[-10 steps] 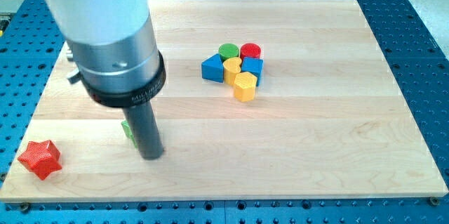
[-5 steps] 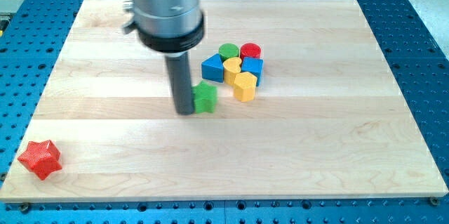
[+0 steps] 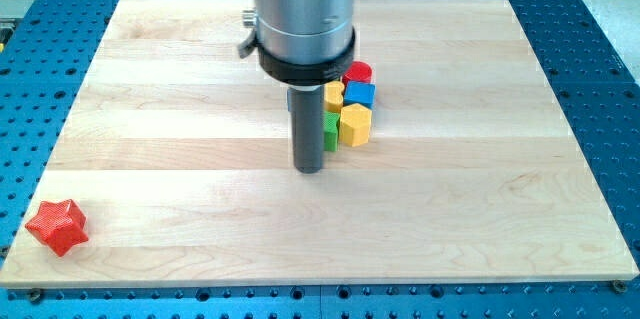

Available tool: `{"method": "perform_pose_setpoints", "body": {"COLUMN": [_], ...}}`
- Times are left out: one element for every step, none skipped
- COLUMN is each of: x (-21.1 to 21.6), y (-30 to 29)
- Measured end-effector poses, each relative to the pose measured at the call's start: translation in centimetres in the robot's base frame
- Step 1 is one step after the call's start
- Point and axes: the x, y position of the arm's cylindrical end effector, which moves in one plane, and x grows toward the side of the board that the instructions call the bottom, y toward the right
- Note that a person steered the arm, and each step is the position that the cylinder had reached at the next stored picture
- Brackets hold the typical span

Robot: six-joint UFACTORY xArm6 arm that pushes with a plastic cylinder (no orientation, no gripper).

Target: Slide the green star to the bottom right side of the blue triangle

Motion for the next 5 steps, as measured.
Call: {"method": "perform_pose_setpoints", "body": {"x": [0.0, -0.4, -1.3, -1.8, -0.8], "y": [2.6, 3.8, 3.5, 3.5, 3.4]}}
